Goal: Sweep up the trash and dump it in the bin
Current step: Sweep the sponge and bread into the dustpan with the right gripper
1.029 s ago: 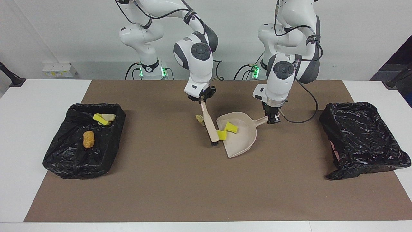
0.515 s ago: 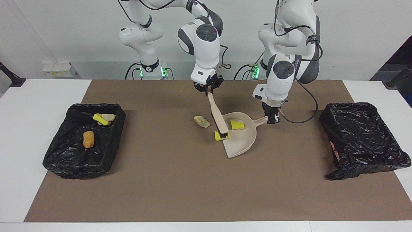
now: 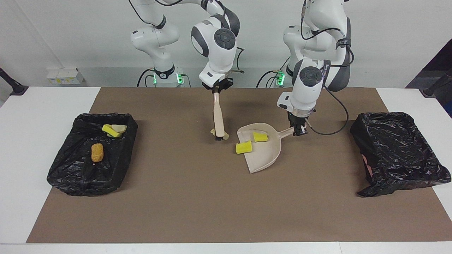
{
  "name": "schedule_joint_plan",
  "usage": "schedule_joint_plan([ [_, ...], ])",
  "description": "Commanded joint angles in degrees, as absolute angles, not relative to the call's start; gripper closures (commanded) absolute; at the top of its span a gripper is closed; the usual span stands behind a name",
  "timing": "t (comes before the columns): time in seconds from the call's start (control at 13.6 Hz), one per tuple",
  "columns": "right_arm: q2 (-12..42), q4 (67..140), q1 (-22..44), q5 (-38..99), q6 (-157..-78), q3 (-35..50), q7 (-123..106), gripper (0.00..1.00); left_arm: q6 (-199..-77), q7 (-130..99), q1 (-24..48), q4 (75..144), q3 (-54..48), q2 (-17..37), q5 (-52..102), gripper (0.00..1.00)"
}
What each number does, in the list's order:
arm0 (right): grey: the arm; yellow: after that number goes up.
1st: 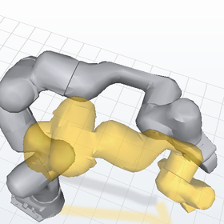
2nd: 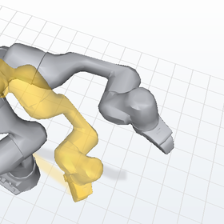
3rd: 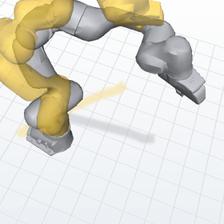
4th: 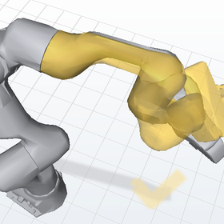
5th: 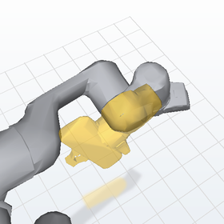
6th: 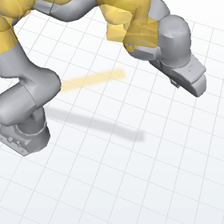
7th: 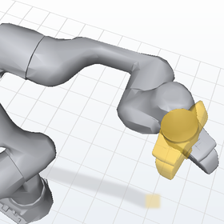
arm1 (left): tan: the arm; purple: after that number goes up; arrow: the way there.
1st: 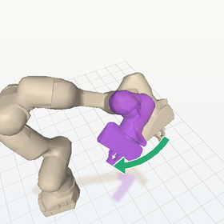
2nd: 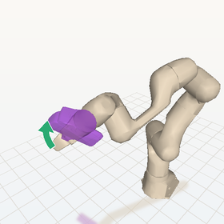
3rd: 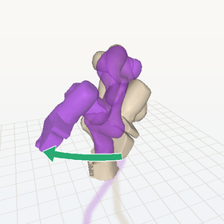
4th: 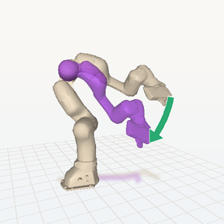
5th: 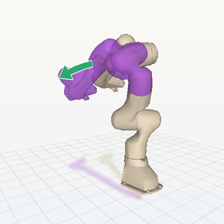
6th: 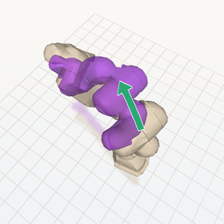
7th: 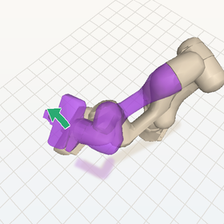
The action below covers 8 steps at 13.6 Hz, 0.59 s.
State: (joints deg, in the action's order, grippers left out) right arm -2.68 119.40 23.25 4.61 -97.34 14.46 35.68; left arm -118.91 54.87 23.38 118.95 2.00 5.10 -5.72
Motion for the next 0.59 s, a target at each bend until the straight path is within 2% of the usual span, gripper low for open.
schedule_joint_plan([
  [0.0, -6.86, 126.29, 21.18, 3.87, -102.11, 15.03, 39.88, 1.00, -120.94, 53.17, 24.35, 121.20, 2.55, 3.69, -6.68, 1.00],
  [0.29, -1.51, 126.65, 23.29, 5.79, -112.47, 15.20, 43.68, 1.00, -120.94, 53.26, 24.35, 121.29, 2.55, 3.69, -6.77, 1.00],
  [0.51, 3.50, 124.12, 25.83, 8.25, -118.99, 15.21, 43.68, 1.00, -120.94, 53.26, 24.35, 121.20, 2.55, 3.69, -6.68, 1.00],
])
